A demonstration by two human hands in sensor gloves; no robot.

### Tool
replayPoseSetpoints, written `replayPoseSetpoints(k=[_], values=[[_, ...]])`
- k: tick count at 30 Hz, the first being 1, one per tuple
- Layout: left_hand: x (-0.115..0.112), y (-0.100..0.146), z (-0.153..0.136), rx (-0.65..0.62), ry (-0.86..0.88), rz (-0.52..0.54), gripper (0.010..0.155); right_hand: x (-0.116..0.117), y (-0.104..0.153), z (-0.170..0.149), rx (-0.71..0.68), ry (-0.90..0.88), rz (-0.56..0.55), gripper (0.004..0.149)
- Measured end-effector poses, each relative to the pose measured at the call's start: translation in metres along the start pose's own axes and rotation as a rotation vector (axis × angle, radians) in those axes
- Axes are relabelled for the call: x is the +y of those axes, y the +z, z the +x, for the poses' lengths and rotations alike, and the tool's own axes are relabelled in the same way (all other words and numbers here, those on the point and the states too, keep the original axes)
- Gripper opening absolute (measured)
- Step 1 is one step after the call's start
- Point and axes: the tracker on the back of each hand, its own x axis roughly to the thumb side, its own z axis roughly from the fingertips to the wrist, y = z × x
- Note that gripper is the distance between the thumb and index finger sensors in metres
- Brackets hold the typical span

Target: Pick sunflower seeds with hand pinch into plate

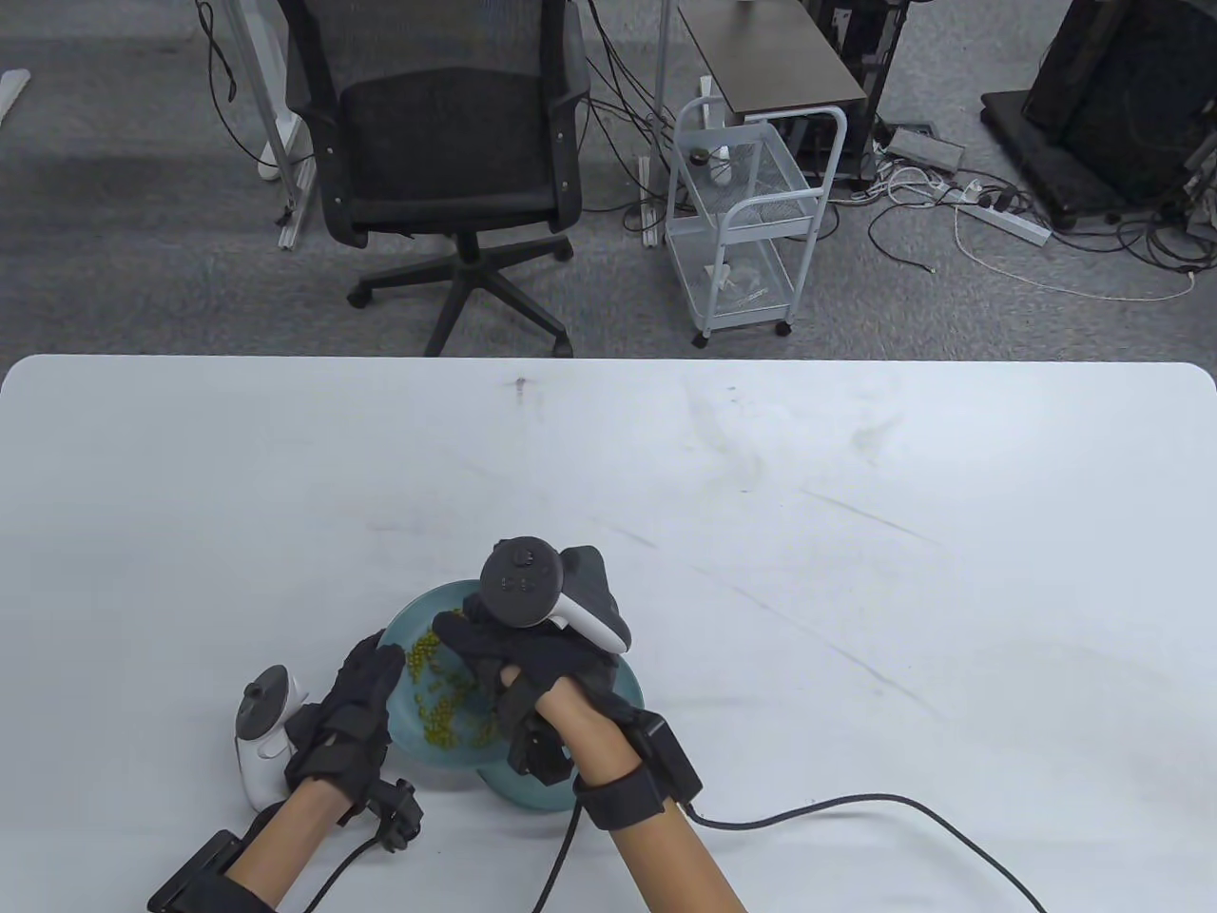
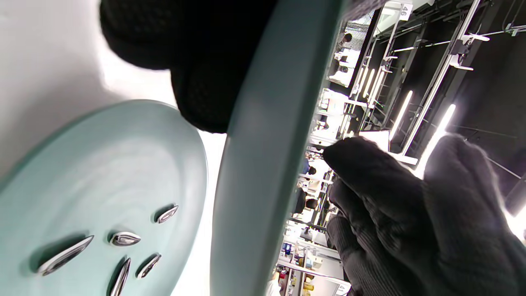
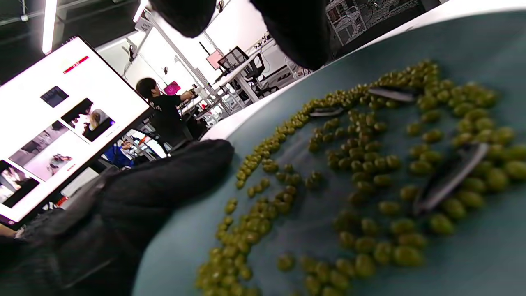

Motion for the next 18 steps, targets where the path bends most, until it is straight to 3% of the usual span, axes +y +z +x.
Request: replayPoseSetpoints(k=[10, 18], values=[[-0.008, -0.002, -0.007, 0.012, -0.045, -0.035, 0.051, 0.022, -0.014, -0.015, 0.049, 0.016, 0.081, 0.060], [-0.008, -0.002, -0.007, 0.009, -0.051, -0.038, 0.051, 0.022, -0.016, -0.009, 0.048, 0.137, 0.036, 0.051]])
